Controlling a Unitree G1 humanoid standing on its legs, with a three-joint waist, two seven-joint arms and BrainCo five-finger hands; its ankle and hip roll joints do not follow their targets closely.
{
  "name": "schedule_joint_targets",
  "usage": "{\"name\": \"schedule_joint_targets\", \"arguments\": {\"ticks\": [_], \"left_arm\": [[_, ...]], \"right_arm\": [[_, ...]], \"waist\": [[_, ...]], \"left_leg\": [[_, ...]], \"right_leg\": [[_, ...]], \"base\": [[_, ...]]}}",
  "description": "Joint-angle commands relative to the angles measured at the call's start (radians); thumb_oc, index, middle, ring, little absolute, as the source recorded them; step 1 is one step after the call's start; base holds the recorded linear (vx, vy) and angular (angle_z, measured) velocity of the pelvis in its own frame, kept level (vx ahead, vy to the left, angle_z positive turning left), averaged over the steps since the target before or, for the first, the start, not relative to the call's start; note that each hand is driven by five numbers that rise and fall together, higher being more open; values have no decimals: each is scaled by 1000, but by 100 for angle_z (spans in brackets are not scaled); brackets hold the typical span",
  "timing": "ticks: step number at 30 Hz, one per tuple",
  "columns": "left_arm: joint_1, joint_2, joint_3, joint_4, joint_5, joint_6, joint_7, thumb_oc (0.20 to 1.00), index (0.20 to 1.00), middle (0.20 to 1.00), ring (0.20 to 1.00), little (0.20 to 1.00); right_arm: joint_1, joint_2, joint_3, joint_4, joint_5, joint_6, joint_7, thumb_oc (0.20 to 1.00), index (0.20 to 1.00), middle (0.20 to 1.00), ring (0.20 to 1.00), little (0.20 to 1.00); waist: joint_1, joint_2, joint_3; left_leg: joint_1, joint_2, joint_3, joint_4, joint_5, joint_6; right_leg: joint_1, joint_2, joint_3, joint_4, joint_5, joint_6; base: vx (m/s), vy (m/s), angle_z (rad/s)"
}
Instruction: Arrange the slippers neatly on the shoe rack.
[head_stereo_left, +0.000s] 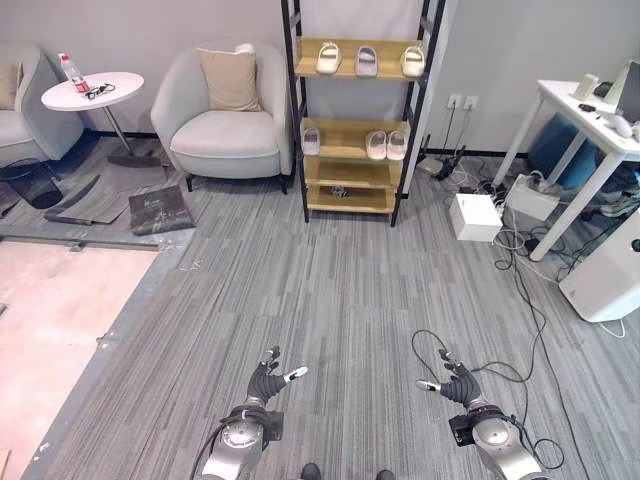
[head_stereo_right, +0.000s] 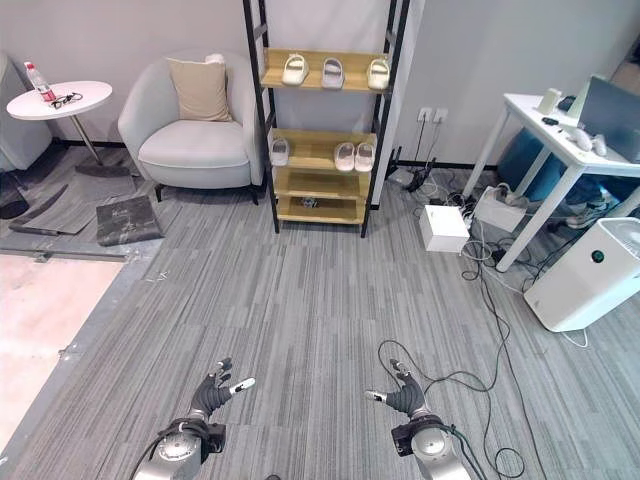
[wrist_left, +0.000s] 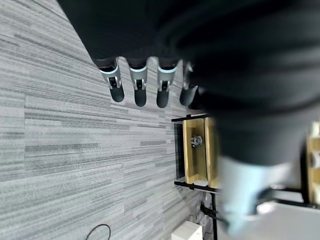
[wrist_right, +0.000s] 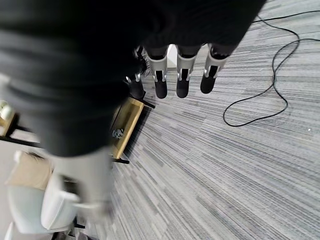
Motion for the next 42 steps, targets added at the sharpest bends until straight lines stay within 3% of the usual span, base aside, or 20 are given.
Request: {"name": "schedule_joint_targets", "arguments": {"ticks": [1, 42], "left_arm": [[-51, 11, 5, -26, 58, -23, -4, 1000, 1000, 1000, 1000, 1000], [-13, -20, 25, 40, -6, -11, 5, 1000, 1000, 1000, 1000, 1000]], "right_arm": [[-14, -35, 3, -51, -17, -16, -13, 1000, 1000, 1000, 1000, 1000], [-2, 22, 30, -11, 92, -16, 29, 1000, 1000, 1000, 1000, 1000]], "waist": [[10, -33, 14], [2, -27, 7]], "left_leg": [[13, 41, 23, -26, -12, -61], [53, 22, 29, -23, -46, -44]], "right_leg": [[74, -78, -24, -63, -31, 89], [99, -80, 15, -63, -40, 90]], "base": [[0, 0, 0], [8, 0, -1]]}}
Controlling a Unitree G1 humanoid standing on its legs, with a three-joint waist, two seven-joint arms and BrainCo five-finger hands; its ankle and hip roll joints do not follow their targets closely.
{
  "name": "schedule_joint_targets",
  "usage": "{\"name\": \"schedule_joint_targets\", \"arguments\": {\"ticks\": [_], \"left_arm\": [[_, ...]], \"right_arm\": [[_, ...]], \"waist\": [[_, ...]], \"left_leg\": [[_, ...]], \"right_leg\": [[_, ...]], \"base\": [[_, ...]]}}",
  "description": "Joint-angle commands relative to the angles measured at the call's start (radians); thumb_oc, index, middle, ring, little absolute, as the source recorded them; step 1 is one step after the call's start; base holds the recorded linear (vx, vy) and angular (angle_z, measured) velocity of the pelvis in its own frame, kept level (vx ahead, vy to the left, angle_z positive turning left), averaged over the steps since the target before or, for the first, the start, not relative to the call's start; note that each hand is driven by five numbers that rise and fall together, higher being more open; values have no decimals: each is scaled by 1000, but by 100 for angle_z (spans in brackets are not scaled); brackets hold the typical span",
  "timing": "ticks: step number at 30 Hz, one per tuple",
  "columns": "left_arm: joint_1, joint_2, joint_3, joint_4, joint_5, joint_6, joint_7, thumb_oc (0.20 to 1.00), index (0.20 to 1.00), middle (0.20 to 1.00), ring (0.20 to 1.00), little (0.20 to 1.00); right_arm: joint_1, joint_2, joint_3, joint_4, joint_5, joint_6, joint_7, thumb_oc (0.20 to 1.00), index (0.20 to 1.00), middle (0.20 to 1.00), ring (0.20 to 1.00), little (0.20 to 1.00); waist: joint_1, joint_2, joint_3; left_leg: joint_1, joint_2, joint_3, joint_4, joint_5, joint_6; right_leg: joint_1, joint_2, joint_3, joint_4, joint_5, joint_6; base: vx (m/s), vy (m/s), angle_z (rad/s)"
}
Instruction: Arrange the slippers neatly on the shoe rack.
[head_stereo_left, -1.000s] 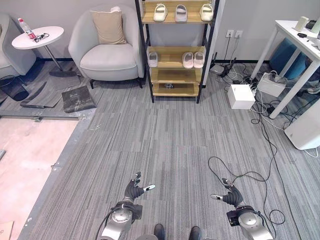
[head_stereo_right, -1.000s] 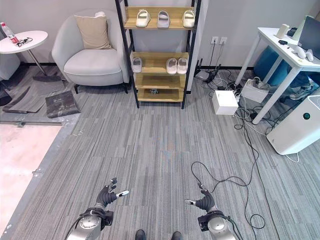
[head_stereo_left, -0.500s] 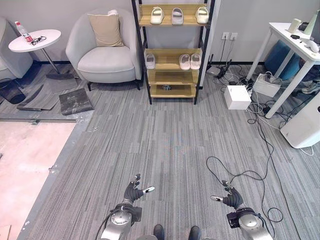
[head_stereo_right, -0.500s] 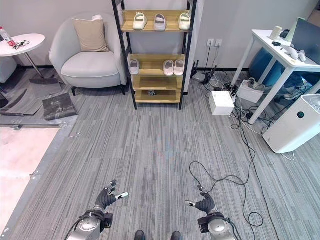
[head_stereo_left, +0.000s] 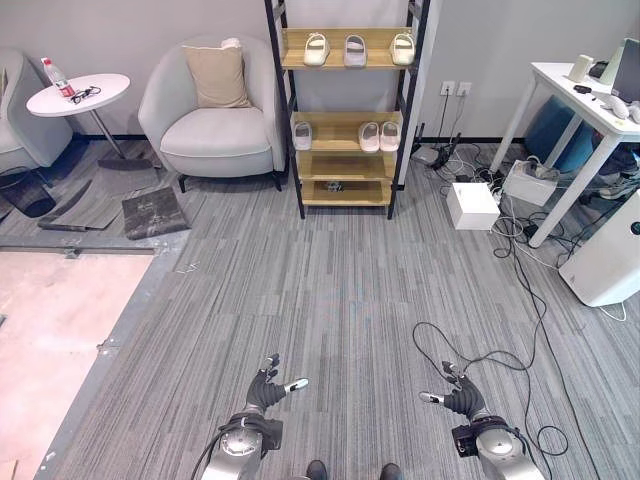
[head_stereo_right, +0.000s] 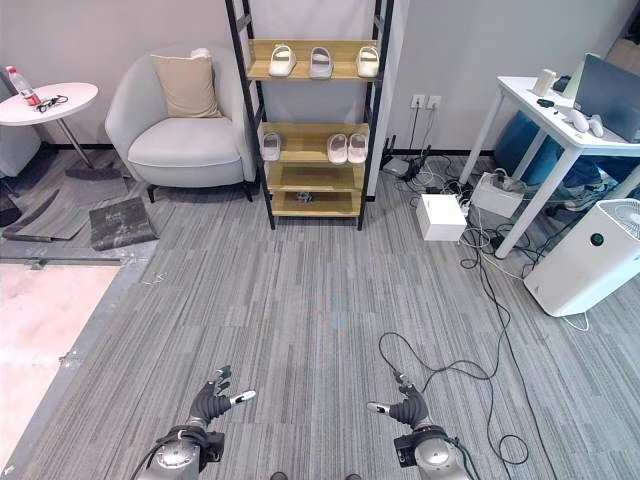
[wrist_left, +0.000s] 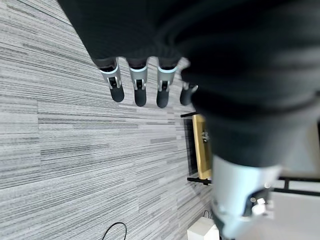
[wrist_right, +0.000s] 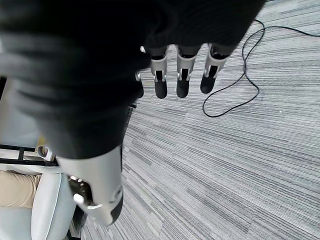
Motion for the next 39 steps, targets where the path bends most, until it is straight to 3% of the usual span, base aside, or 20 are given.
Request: {"name": "schedule_joint_targets", "arguments": {"ticks": [1, 14, 20, 22, 24, 26, 28, 29, 31, 33, 36, 39], "left_arm": [[-49, -10, 19, 29, -39, -30, 5, 1000, 1000, 1000, 1000, 1000], [-51, -8, 29, 38, -47, -29, 3, 1000, 1000, 1000, 1000, 1000], [-56, 1, 31, 10, -61, -31, 2, 1000, 1000, 1000, 1000, 1000], [-58, 11, 30, 4, -51, -31, -1, 1000, 1000, 1000, 1000, 1000], [-64, 23, 34, -7, -67, -35, 5, 1000, 1000, 1000, 1000, 1000], [-76, 22, 26, -3, -62, -36, 8, 1000, 1000, 1000, 1000, 1000], [-77, 21, 21, -4, -65, -36, -1, 1000, 1000, 1000, 1000, 1000], [-77, 21, 21, -4, -65, -36, -1, 1000, 1000, 1000, 1000, 1000], [-79, 26, 13, -20, -71, -39, -20, 1000, 1000, 1000, 1000, 1000], [-82, 31, 22, -27, -67, -31, -29, 1000, 1000, 1000, 1000, 1000], [-79, 33, 39, -30, -64, -31, -31, 1000, 1000, 1000, 1000, 1000], [-73, 33, 51, -23, -55, -32, -38, 1000, 1000, 1000, 1000, 1000]], "right_arm": [[-36, 9, 23, -14, 28, -29, 3, 1000, 1000, 1000, 1000, 1000], [-43, 14, 33, -9, 24, -28, 8, 1000, 1000, 1000, 1000, 1000], [-62, 6, 29, -11, 16, -24, 2, 1000, 1000, 1000, 1000, 1000], [-60, -2, 18, -11, 11, -24, 0, 1000, 1000, 1000, 1000, 1000], [-64, -15, 5, -28, -13, -23, -5, 1000, 1000, 1000, 1000, 1000], [-68, -21, 8, -27, -44, -18, -5, 1000, 1000, 1000, 1000, 1000], [-60, -23, -3, -22, -33, -17, -1, 1000, 1000, 1000, 1000, 1000], [-60, -23, -3, -22, -33, -17, -1, 1000, 1000, 1000, 1000, 1000], [-49, -35, -12, -55, 4, -24, 22, 1000, 1000, 1000, 1000, 1000], [-41, -43, -16, -81, 7, -25, 27, 1000, 1000, 1000, 1000, 1000], [-29, -45, -27, -93, -4, -23, 27, 1000, 1000, 1000, 1000, 1000], [-3, -44, -41, -82, 0, -28, 27, 1000, 1000, 1000, 1000, 1000]], "waist": [[9, -28, 4], [14, -35, 7], [29, -47, 38], [29, -51, 46], [21, -52, 76], [3, -42, 110], [-5, -40, 123], [-4, -40, 124], [-19, -49, 131], [-31, -56, 136], [-37, -63, 130], [-40, -74, 99]], "left_leg": [[3, 21, 3, -7, -46, -42], [5, 13, -5, -8, -54, -39], [-27, 7, -7, 7, -57, -31], [-45, 1, -17, 29, -68, -21], [-57, -14, -31, 62, -91, 9], [-28, -23, -33, 70, -111, 34], [13, -27, -44, 60, -125, 36], [14, -27, -44, 60, -125, 36], [60, -38, -56, 35, -143, 28], [94, -35, -71, 25, -165, 12], [116, -26, -69, 24, -185, -1], [141, -16, -71, 50, -227, -15]], "right_leg": [[38, -94, -6, 1, -71, 89], [43, -93, -10, 1, -74, 91], [18, -100, -14, 14, -66, 99], [-12, -112, -10, 84, -84, 102], [-99, -152, 11, 293, -100, 124], [-175, -176, 42, 496, -21, 149], [-228, -172, 50, 513, -12, 139], [-228, -172, 50, 513, -13, 139], [-252, -191, 14, 334, 21, 132], [-252, -183, 4, 182, 59, 147], [-252, -181, -18, 119, 82, 157], [-220, -160, -46, 88, 72, 140]], "base": [[0, 0, 0], [11, 2, 0], [10, 24, -2], [-8, 115, 0], [-1, 191, 6], [95, 191, 5], [191, 97, 14], [342, 28, 8], [318, -76, 6], [251, -107, 4], [306, -114, 3], [312, -116, 9]]}}
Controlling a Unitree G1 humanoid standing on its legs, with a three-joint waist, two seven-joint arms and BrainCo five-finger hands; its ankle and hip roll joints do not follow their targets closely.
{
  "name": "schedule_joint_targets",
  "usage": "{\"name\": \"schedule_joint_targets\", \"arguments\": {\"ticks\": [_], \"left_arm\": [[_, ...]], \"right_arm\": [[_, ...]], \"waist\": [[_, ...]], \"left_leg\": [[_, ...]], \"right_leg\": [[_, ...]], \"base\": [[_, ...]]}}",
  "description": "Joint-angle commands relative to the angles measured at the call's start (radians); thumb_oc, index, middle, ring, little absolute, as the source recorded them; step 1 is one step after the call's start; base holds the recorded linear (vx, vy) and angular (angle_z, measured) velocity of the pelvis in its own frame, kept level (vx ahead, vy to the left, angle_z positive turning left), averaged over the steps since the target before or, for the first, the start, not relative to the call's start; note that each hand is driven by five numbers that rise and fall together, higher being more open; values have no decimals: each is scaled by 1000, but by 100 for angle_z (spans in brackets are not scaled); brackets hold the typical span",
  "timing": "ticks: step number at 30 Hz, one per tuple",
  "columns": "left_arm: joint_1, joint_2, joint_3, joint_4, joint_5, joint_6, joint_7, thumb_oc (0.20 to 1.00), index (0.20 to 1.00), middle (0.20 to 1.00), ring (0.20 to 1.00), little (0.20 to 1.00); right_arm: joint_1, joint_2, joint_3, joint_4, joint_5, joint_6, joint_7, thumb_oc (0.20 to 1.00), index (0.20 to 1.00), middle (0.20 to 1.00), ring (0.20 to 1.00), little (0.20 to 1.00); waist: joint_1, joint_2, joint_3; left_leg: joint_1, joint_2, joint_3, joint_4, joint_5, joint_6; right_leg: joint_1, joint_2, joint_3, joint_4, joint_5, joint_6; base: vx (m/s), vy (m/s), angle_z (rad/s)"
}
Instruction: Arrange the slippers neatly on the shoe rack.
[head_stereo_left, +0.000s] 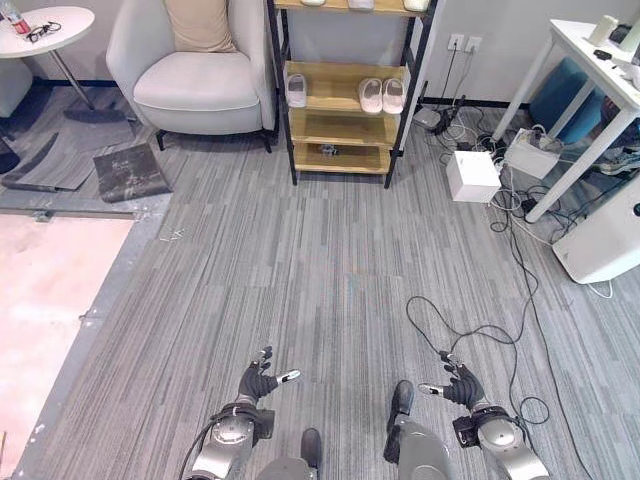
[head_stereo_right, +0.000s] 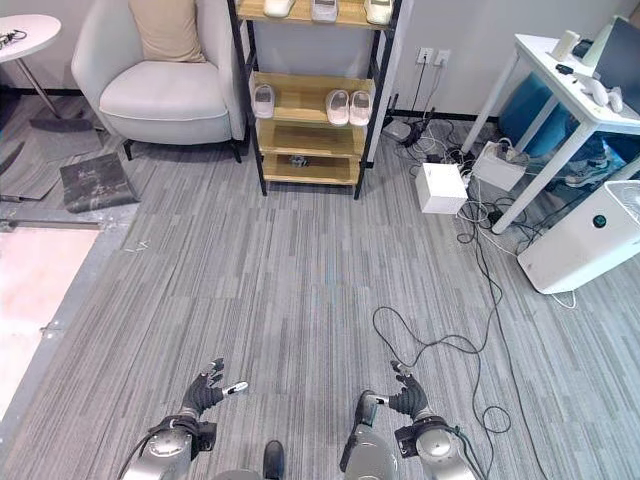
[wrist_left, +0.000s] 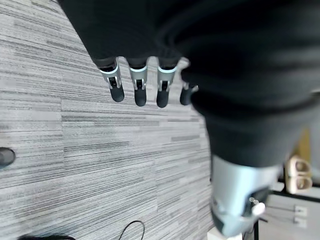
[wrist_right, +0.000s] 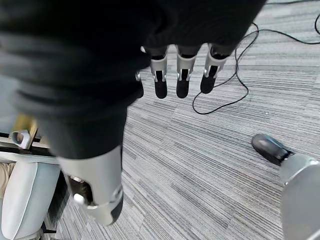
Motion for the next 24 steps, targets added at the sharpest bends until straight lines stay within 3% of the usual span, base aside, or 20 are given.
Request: {"name": "schedule_joint_targets", "arguments": {"ticks": [1, 4, 5, 9, 12, 15, 16, 17, 18, 20, 22, 24], "left_arm": [[-35, -10, 21, -45, -1, -34, -3, 1000, 1000, 1000, 1000, 1000], [-21, -13, 29, -47, -20, -35, -3, 1000, 1000, 1000, 1000, 1000], [-13, -12, 33, -44, -27, -33, -5, 1000, 1000, 1000, 1000, 1000], [-42, -11, 9, -43, -45, -38, -4, 1000, 1000, 1000, 1000, 1000], [-63, 2, -9, -60, -38, -38, -4, 1000, 1000, 1000, 1000, 1000], [-79, 12, -13, -72, -31, -37, -2, 1000, 1000, 1000, 1000, 1000], [-80, 17, -13, -78, -24, -36, -2, 1000, 1000, 1000, 1000, 1000], [-75, 21, -9, -83, -12, -32, -2, 1000, 1000, 1000, 1000, 1000], [-72, 23, -7, -84, -2, -28, -2, 1000, 1000, 1000, 1000, 1000], [-64, 28, -2, -87, 19, -18, -7, 1000, 1000, 1000, 1000, 1000], [-50, 36, 14, -102, 13, -17, -13, 1000, 1000, 1000, 1000, 1000], [-24, 41, 29, -116, 2, -22, -17, 1000, 1000, 1000, 1000, 1000]], "right_arm": [[-12, -25, -38, -19, 24, -35, -4, 1000, 1000, 1000, 1000, 1000], [-9, -42, -45, -30, 42, -43, 1, 1000, 1000, 1000, 1000, 1000], [-6, -49, -47, -40, 51, -44, 6, 1000, 1000, 1000, 1000, 1000], [-9, -65, -47, -57, 78, -54, 6, 1000, 1000, 1000, 1000, 1000], [-14, -69, -46, -58, 88, -52, 4, 1000, 1000, 1000, 1000, 1000], [-12, -73, -47, -81, 95, -55, 3, 1000, 1000, 1000, 1000, 1000], [-13, -73, -49, -88, 95, -56, 4, 1000, 1000, 1000, 1000, 1000], [-16, -70, -41, -81, 87, -56, 4, 1000, 1000, 1000, 1000, 1000], [-20, -70, -36, -75, 81, -56, 4, 1000, 1000, 1000, 1000, 1000], [-28, -72, -28, -77, 70, -56, 4, 1000, 1000, 1000, 1000, 1000], [-44, -73, -23, -80, 61, -50, 8, 1000, 1000, 1000, 1000, 1000], [-51, -61, -17, -87, 56, -51, 14, 1000, 1000, 1000, 1000, 1000]], "waist": [[-9, 5, -36], [-9, 16, -54], [-7, 21, -55], [18, -7, -7], [31, -21, 10], [43, -39, 18], [49, -45, 15], [61, -40, 4], [66, -23, -5], [77, -11, -13], [87, -7, -22], [96, -9, -40]], "left_leg": [[89, 42, -32, 66, -133, -58], [78, 60, -44, 155, -115, -82], [49, 70, -44, 275, -56, -118], [-111, 62, -63, 580, 76, -173], [-165, 67, -55, 626, 80, -164], [-278, 55, -28, 560, 34, -134], [-305, 57, -9, 494, 5, -117], [-321, 61, -5, 302, 10, -98], [-347, 89, -13, 196, 83, -105], [-351, 97, -16, 48, 166, -120], [-341, 85, -23, 21, 196, -123], [-319, 71, -20, 24, 185, -106]], "right_leg": [[57, 63, -2, -11, 73, -6], [84, 99, -12, -4, 40, -36], [114, 129, -8, -3, 3, -65], [181, 143, 4, -8, -50, -117], [204, 156, 11, -8, -79, -135], [239, 160, 16, -32, -97, -130], [252, 165, 21, -43, -104, -124], [279, 180, 32, -61, -120, -112], [295, 201, 38, -69, -133, -107], [327, 222, 47, -77, -150, -107], [352, 232, 66, -76, -159, -105], [367, 228, 80, -47, -183, -96]], "base": [[346, -120, 20], [350, -147, 29], [285, -167, -9], [220, -175, -25], [187, -111, -8], [201, -47, 17], [331, 42, 13], [456, 93, -2], [454, 113, -1], [331, 86, -3], [315, 99, -26], [352, 153, -63]]}}
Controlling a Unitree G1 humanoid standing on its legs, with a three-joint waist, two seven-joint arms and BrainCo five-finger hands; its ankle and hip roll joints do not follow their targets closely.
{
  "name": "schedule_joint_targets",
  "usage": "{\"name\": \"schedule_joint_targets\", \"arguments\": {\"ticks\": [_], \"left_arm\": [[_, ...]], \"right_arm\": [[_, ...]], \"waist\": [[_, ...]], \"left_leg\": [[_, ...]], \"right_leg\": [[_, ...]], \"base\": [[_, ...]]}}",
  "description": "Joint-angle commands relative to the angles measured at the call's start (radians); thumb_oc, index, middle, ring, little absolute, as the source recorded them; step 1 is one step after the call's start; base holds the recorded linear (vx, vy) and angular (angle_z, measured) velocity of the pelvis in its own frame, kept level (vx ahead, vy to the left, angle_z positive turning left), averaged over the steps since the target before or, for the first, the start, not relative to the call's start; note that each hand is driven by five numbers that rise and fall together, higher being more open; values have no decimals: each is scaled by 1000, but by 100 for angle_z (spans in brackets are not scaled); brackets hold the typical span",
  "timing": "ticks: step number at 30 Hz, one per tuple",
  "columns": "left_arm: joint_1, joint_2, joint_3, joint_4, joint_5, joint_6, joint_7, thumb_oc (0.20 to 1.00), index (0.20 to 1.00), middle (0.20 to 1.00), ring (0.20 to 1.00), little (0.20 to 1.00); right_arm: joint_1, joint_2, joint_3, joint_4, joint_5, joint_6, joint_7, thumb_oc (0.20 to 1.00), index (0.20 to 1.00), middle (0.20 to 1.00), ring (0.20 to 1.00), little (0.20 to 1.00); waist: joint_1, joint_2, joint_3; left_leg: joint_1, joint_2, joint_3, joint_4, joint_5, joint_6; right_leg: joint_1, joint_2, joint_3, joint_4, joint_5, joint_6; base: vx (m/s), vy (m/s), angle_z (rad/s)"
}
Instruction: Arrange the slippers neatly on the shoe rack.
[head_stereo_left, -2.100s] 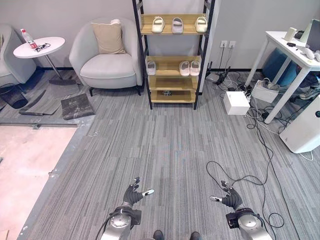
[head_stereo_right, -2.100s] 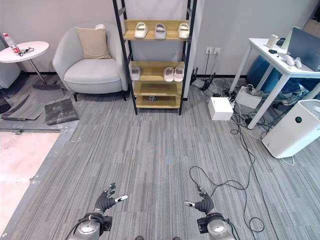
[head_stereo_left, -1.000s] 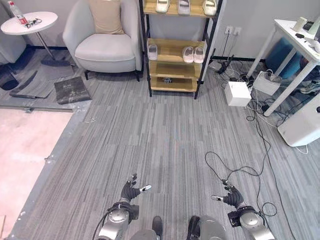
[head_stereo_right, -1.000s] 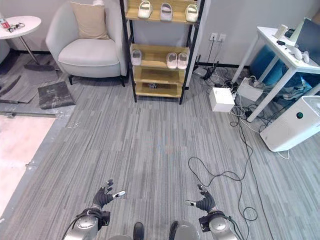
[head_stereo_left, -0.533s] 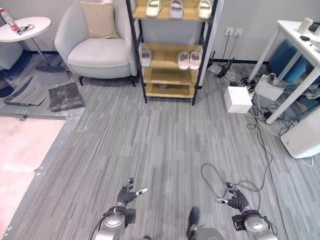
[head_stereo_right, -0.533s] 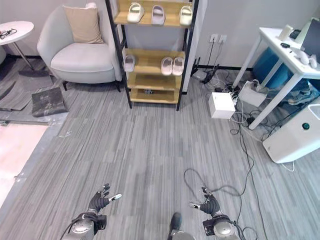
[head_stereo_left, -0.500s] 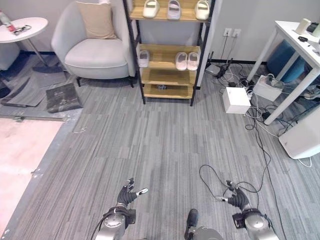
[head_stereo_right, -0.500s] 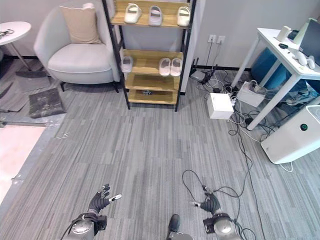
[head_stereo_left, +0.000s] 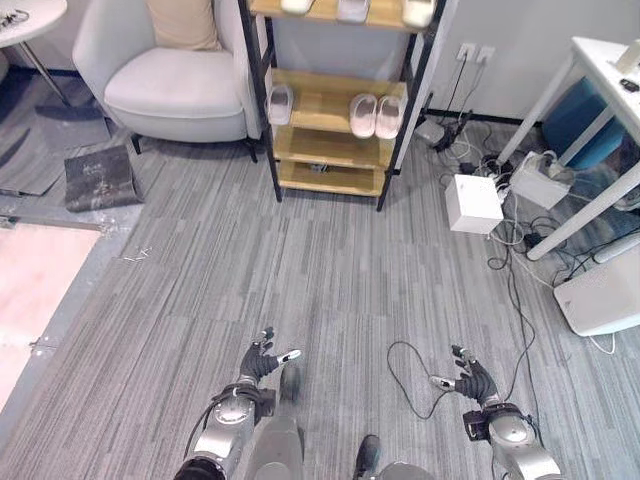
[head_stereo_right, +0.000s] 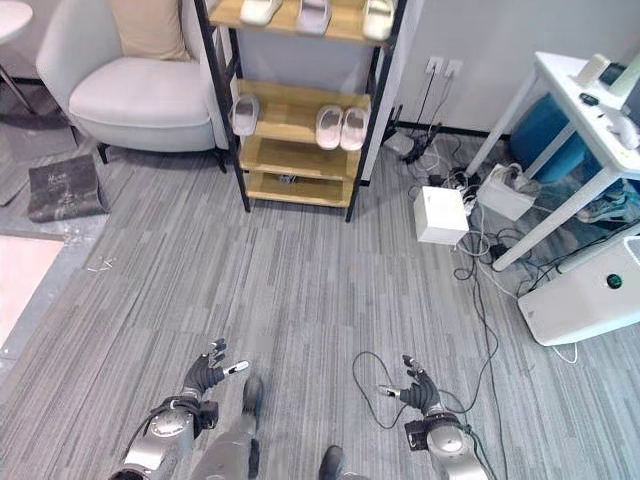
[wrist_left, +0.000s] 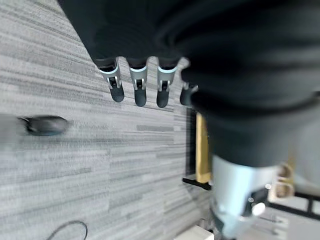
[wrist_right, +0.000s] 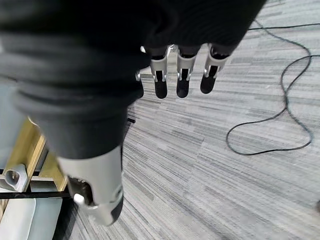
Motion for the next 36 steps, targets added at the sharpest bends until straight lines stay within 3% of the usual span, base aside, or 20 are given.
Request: {"name": "schedule_joint_targets", "arguments": {"ticks": [1, 3, 5, 8, 10, 11, 13, 15, 16, 17, 19, 23, 27, 28, 30, 31, 32, 33, 34, 36], "left_arm": [[15, 41, 23, -90, 10, -42, -12, 1000, 1000, 1000, 1000, 1000], [23, 43, 23, -87, 5, -41, -14, 1000, 1000, 1000, 1000, 1000], [31, 47, 16, -107, -3, -42, -17, 1000, 1000, 1000, 1000, 1000], [27, 45, -7, -120, -3, -43, -26, 1000, 1000, 1000, 1000, 1000], [25, 43, -13, -119, -1, -42, -26, 1000, 1000, 1000, 1000, 1000], [17, 38, -22, -117, -1, -43, -24, 1000, 1000, 1000, 1000, 1000], [12, 33, -25, -113, -5, -42, -25, 1000, 1000, 1000, 1000, 1000], [-6, 28, -36, -115, -5, -43, -26, 1000, 1000, 1000, 1000, 1000], [-6, 27, -36, -115, -5, -43, -26, 1000, 1000, 1000, 1000, 1000], [-16, 27, -34, -114, 5, -42, -25, 1000, 1000, 1000, 1000, 1000], [-21, 25, -27, -114, 12, -40, -27, 1000, 1000, 1000, 1000, 1000], [-30, 31, -13, -109, 30, -40, -30, 1000, 1000, 1000, 1000, 1000], [-29, 27, -6, -90, 30, -40, -33, 1000, 1000, 1000, 1000, 1000], [-20, 19, -5, -72, 27, -39, -31, 1000, 1000, 1000, 1000, 1000], [-22, 12, -2, -51, 15, -40, -25, 1000, 1000, 1000, 1000, 1000], [-23, 12, -2, -50, 15, -40, -25, 1000, 1000, 1000, 1000, 1000], [-38, 8, -10, -39, -4, -44, -17, 1000, 1000, 1000, 1000, 1000], [-39, 9, -10, -38, -4, -44, -17, 1000, 1000, 1000, 1000, 1000], [-58, 9, -15, -18, -19, -47, -11, 1000, 1000, 1000, 1000, 1000], [-71, 6, -16, 11, -21, -46, -4, 1000, 1000, 1000, 1000, 1000]], "right_arm": [[-47, -15, 13, -68, -19, -46, 12, 1000, 1000, 1000, 1000, 1000], [-57, 12, 13, -57, -14, -44, 15, 1000, 1000, 1000, 1000, 1000], [-67, 32, 14, -55, -7, -44, 18, 1000, 1000, 1000, 1000, 1000], [-75, 40, 7, -50, -21, -39, 14, 1000, 1000, 1000, 1000, 1000], [-72, 42, 1, -53, -23, -37, 11, 1000, 1000, 1000, 1000, 1000], [-68, 45, -7, -45, -19, -34, 7, 1000, 1000, 1000, 1000, 1000], [-63, 42, -11, -49, -16, -35, 8, 1000, 1000, 1000, 1000, 1000], [-59, 26, -22, -60, -14, -34, 3, 1000, 1000, 1000, 1000, 1000], [-59, 25, -22, -60, -14, -34, 3, 1000, 1000, 1000, 1000, 1000], [-58, 18, -31, -64, -15, -32, -5, 1000, 1000, 1000, 1000, 1000], [-51, 19, -38, -71, -22, -28, -12, 1000, 1000, 1000, 1000, 1000], [-35, 14, -53, -73, -39, -23, -18, 1000, 1000, 1000, 1000, 1000], [-27, 4, -57, -65, -42, -24, -13, 1000, 1000, 1000, 1000, 1000], [-27, 1, -53, -59, -35, -26, -8, 1000, 1000, 1000, 1000, 1000], [-30, -8, -47, -53, -17, -35, -2, 1000, 1000, 1000, 1000, 1000], [-31, -7, -47, -53, -17, -35, -2, 1000, 1000, 1000, 1000, 1000], [-43, -22, -33, -60, 2, -43, -3, 1000, 1000, 1000, 1000, 1000], [-44, -22, -33, -60, 2, -43, -2, 1000, 1000, 1000, 1000, 1000], [-54, -32, -21, -52, 11, -43, -3, 1000, 1000, 1000, 1000, 1000], [-64, -34, -14, -42, 22, -41, -5, 1000, 1000, 1000, 1000, 1000]], "waist": [[37, -48, -40], [40, -54, -49], [41, -50, -48], [25, -35, -38], [18, -26, -33], [5, -10, -26], [-3, -2, -25], [-22, 0, -19], [-23, 2, -17], [-34, -3, -14], [-40, -9, -13], [-54, -18, -17], [-60, -21, -37], [-64, -17, -54], [-58, -5, -53], [-60, -9, -55], [-46, -16, -29], [-49, -20, -31], [-30, -40, -8], [-15, -52, 6]], "left_leg": [[59, -66, 20, -10, 32, 37], [78, -81, 34, 9, 5, 63], [103, -93, 48, 26, -31, 93], [169, -120, 61, 32, -81, 134], [198, -120, 60, 26, -96, 142], [250, -122, 49, 4, -113, 148], [269, -121, 41, -7, -119, 145], [313, -126, 21, -22, -144, 131], [318, -123, 19, -24, -145, 129], [349, -122, 9, -29, -169, 115], [370, -115, 4, -28, -188, 101], [425, -100, -10, -18, -241, 75], [478, -82, -25, 12, -288, 61], [488, -65, -33, 65, -286, 47], [455, -47, -36, 227, -221, 4], [451, -51, -39, 228, -218, 5], [358, -49, -32, 424, -155, -23], [352, -53, -35, 425, -152, -22], [283, -54, -27, 540, -107, -34], [211, -57, -7, 533, -124, -22]], "right_leg": [[-3, 30, 41, 86, -57, 28], [-17, 4, 49, 185, -57, 53], [-75, -38, 47, 331, -7, 89], [-150, -106, 34, 542, 131, 137], [-172, -115, 33, 586, 145, 133], [-224, -143, 6, 594, 148, 123], [-241, -151, -10, 562, 141, 116], [-277, -161, -44, 373, 130, 103], [-269, -157, -47, 366, 131, 103], [-279, -155, -48, 209, 164, 115], [-306, -170, -58, 114, 207, 133], [-325, -177, -73, 22, 266, 159], [-308, -168, -86, 39, 258, 146], [-292, -143, -92, 51, 240, 126], [-256, -101, -100, 64, 202, 91], [-259, -106, -101, 64, 204, 91], [-214, -91, -100, 58, 167, 59], [-218, -96, -102, 58, 168, 60], [-180, -88, -104, 55, 134, 32], [-151, -84, -103, 44, 109, 22]], "base": [[360, 185, -79], [303, 200, -30], [245, 210, -24], [251, 200, -13], [235, 122, 14], [303, 89, 4], [305, 40, 4], [308, -55, 13], [328, -113, 5], [307, -115, 7], [305, -120, 10], [359, -129, 13], [430, -149, 37], [366, -149, 11], [347, -171, 0], [229, -195, 3], [115, -126, -11], [264, -252, -21], [131, -123, -31], [191, -132, -16]]}}
